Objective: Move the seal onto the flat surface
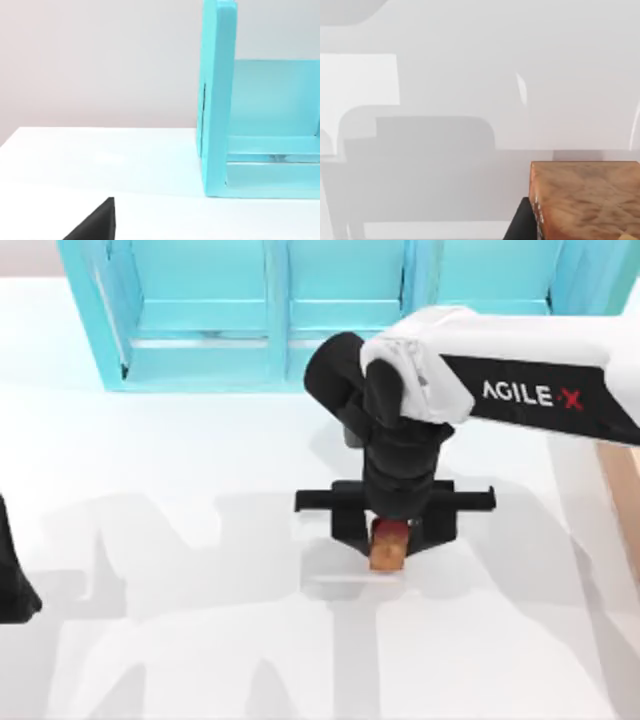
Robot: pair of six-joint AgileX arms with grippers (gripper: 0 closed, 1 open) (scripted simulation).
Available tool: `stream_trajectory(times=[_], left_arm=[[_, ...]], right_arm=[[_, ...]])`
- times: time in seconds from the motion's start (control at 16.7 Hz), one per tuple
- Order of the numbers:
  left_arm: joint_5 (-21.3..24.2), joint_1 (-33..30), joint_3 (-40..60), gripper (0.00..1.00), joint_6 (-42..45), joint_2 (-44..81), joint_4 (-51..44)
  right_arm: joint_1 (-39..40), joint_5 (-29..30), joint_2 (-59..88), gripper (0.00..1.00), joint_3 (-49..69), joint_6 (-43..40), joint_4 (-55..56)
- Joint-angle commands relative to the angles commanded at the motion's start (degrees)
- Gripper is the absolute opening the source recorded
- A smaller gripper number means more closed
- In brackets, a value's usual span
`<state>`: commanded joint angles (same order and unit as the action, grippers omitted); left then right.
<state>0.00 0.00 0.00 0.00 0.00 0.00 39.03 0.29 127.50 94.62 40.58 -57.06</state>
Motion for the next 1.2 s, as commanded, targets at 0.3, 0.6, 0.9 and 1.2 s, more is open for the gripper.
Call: stream_trajectory(times=[0.3,0.6,0.9,1.2], left_arm=[[0.0,0.0,0.0,1.0,0.0,0.0,0.0],[0.0,0.0,0.0,1.0,0.0,0.0,0.0],[0.0,0.0,0.0,1.0,0.0,0.0,0.0],[0.0,0.0,0.0,1.0,0.0,0.0,0.0]], right_arm=[[0.0,0.0,0.0,0.3,0.0,0.0,0.0],[0.0,0.0,0.0,0.68,0.0,0.0,0.0],[0.0,0.0,0.0,1.0,0.0,0.0,0.0],[0.0,0.0,0.0,1.0,0.0,0.0,0.0]])
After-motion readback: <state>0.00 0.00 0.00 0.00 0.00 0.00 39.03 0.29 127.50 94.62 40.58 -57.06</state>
